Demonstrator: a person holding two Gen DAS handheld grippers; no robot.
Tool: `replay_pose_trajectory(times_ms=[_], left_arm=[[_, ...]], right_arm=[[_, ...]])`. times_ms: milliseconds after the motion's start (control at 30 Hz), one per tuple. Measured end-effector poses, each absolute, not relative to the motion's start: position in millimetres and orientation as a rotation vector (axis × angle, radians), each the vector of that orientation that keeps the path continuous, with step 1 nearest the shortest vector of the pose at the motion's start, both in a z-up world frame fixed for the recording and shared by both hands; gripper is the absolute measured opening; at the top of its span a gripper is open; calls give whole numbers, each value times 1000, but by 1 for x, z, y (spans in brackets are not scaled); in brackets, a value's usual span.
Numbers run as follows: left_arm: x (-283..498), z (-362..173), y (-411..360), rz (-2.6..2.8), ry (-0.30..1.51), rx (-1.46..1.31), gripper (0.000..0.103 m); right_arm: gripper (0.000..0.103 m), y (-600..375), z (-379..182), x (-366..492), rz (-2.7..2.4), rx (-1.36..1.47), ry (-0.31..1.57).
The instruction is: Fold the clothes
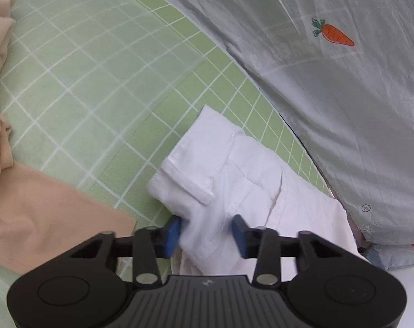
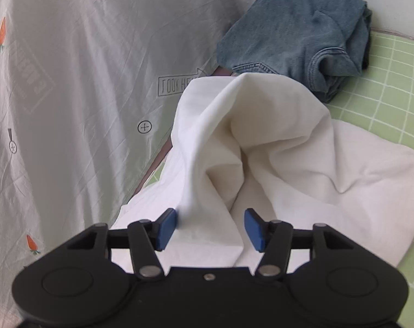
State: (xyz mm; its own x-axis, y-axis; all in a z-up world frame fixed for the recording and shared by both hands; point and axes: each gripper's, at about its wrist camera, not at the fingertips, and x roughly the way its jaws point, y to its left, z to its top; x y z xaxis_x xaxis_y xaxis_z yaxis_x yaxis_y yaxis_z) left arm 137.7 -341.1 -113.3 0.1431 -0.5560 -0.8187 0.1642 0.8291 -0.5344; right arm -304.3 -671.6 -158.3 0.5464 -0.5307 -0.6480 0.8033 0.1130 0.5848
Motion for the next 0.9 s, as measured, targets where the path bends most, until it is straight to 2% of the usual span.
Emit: replay_pose_trajectory(times_ms=[33,67,100,267,433,567,667,800,900], left_arm=[[138,-107,-344,-545,1315,-341,17],[137,-100,-344,-545,1285,-340,15],[136,-92,-344,-556,1252,-329,13],[131,-46,-334,-575,1107,-326,7],[123,8,-292,-555,969,-392,6],[106,37,-257,-486,871,-332,6],[98,17,-236,-413,941,-295,6],[85,-40,-214,-304,1119,-272,5],[72,-62,-205,-247,1135,-213,4]], right_arm=[[20,-674,-158,-298,-990,1049,320],[7,-675,-153,-293,-986,1024,315],[5,-676,-147,-288,-981,999,310],[3,-666,-100,-281,-970,812,284],[3,-638,-52,-309,-909,796,209],[3,-600,-26,-340,-794,832,133],[3,-582,-53,-345,-788,911,272],[2,-559,-131,-333,-856,880,633],[3,-551,-166,-337,-874,946,717]])
